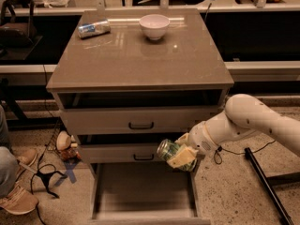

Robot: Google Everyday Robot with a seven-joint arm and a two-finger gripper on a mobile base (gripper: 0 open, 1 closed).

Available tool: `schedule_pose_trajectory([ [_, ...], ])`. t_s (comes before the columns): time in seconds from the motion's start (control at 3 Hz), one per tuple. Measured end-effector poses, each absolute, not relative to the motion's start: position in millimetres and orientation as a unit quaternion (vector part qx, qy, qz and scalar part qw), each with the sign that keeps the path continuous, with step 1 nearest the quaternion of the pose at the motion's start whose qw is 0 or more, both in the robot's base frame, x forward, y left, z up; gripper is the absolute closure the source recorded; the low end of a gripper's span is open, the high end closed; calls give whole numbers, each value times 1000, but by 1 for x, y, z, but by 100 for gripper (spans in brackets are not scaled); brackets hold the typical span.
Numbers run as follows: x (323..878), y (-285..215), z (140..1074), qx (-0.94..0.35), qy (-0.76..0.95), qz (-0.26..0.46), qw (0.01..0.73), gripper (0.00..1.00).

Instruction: Place green can into bottom drawer

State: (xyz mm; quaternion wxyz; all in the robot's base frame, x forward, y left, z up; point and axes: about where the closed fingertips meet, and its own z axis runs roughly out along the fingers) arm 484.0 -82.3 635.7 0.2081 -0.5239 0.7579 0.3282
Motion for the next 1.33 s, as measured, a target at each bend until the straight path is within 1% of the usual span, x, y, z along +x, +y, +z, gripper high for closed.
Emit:
schedule_pose_trajectory([
  [0.33,482,-77,624,-518,757,341,207,100],
  [0.67,477,-68,577,-492,763,362,212,100],
  [1.0,478,-57,525,-457,773,371,237,100],
  [1.33,481,-36,468,-417,782,391,249,100],
])
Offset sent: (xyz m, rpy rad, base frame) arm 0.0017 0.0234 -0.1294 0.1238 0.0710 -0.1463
